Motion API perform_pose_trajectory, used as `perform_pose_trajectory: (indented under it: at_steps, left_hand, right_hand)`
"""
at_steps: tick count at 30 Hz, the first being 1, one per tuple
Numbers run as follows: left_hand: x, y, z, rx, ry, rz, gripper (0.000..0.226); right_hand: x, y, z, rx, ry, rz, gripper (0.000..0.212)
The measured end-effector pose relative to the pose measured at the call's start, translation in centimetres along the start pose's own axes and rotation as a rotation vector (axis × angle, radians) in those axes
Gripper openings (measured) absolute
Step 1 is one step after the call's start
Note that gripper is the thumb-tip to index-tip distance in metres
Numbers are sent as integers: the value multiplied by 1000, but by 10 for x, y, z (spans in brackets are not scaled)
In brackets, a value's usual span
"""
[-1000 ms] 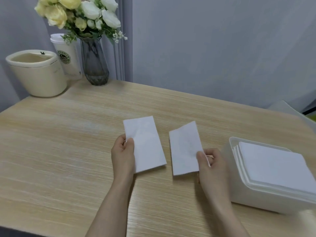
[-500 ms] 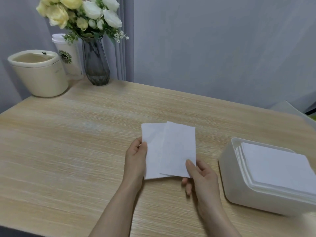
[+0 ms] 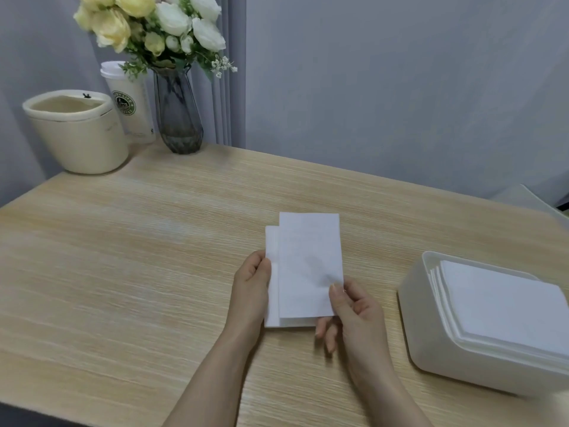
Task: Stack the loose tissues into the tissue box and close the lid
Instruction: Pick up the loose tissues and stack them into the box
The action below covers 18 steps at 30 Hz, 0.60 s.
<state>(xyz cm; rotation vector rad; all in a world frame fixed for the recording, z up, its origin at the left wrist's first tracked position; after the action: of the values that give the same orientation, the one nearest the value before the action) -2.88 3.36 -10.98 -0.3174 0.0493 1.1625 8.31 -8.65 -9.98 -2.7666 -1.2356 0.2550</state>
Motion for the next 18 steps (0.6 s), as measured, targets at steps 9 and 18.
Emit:
perform_pose_trajectory:
  at_steps: [9,18]
  left_hand:
    - [-2,-3,0,-75,46,-18,16]
    - [-4,-5,2,-108,41,-26,19]
  right_hand:
    - [0,-7,10,-63,-61,-54,17]
    - [-1,-8,11,-79,-65,-55,17]
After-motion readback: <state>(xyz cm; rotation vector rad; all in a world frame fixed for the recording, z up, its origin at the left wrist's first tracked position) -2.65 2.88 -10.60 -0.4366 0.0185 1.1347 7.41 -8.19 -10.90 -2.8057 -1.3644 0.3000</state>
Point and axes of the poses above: each hand's wrist, its own x-axis towards the middle knuckle, its own y-axis out of the back of the hand, z = x × y, the point moved 6 cm from there along x, towards the middle knuckle
